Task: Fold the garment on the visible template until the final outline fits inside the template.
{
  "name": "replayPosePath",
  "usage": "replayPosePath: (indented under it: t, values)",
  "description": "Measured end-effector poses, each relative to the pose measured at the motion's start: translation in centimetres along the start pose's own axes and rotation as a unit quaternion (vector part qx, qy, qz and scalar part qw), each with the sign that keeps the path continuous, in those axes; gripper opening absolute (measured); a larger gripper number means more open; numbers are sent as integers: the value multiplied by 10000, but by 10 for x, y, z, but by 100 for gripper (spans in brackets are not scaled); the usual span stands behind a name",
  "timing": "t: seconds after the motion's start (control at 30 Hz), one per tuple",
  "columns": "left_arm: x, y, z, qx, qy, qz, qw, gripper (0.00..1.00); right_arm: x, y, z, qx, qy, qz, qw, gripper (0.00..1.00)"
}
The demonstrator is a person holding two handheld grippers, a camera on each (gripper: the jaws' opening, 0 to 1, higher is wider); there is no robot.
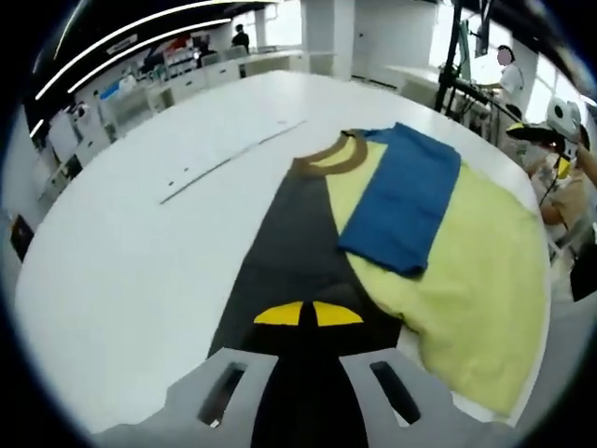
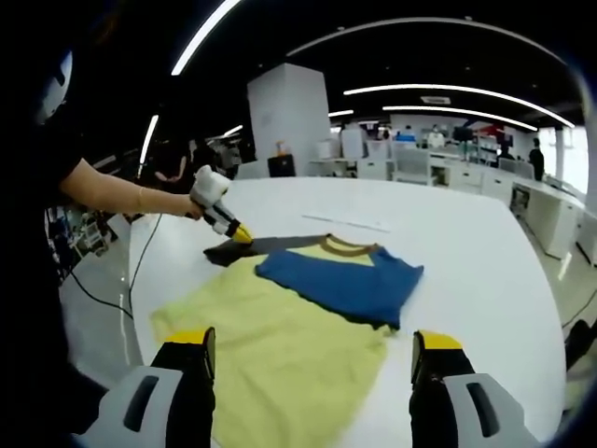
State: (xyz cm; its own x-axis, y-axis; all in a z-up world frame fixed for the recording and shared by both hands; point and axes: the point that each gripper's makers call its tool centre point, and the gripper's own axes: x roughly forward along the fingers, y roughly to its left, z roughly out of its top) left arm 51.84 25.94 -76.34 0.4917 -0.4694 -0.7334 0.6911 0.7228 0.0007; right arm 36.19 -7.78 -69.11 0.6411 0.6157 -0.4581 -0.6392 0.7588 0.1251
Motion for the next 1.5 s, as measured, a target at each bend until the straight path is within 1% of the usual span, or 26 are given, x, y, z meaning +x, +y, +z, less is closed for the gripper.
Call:
replayPosePath:
  t: [0.1,0.17,0.33,0.47,0.6,0.67,0.83,0.9,1.0,1.07,1.13,1.23,1.33,1.43,1.5]
  values:
    - [-13,6,11,-79,-211,189,9996,0,1,0,0,1,-24,36,10000,85]
    - [-20,9,16,-114,-302,290,9991,0,1,1,0,4,-46,61,10000,85]
    - [-37,16,26,-132,-436,597,9972,0,3,2,0,17,-76,119,9999,85]
    - [-54,21,39,-198,-600,820,9946,0,4,4,0,13,-100,155,9998,85]
    - [-66,17,53,-287,-732,883,9930,0,5,8,0,17,-107,211,9997,86]
    - [-74,15,63,-383,-789,978,9913,0,6,11,1,34,-119,244,9996,86]
    - [-82,5,83,-413,-931,1014,9896,0,7,19,1,75,-101,289,9995,87]
    - [-84,2,89,-489,-984,997,9889,0,7,22,1,84,-110,310,9994,87]
    - [-85,-3,98,-496,-1022,995,9885,0,7,24,1,92,-114,316,9994,87]
    - [-85,-7,107,-523,-1124,942,9878,0,7,24,1,104,-114,318,9994,87]
    - [-84,-11,116,-626,-1213,853,9870,0,7,24,1,114,-116,320,9994,87]
    - [-82,-16,126,-601,-1222,854,9870,0,8,23,-1,131,-120,334,9993,87]
    - [-81,-28,142,-654,-1374,737,9856,0,8,21,-3,158,-125,352,9992,87]
    - [-78,-33,150,-609,-1394,728,9857,0,9,21,-5,173,-114,369,9991,87]
    - [-75,-35,159,-621,-1450,703,9850,0,9,20,-6,186,-101,371,9991,88]
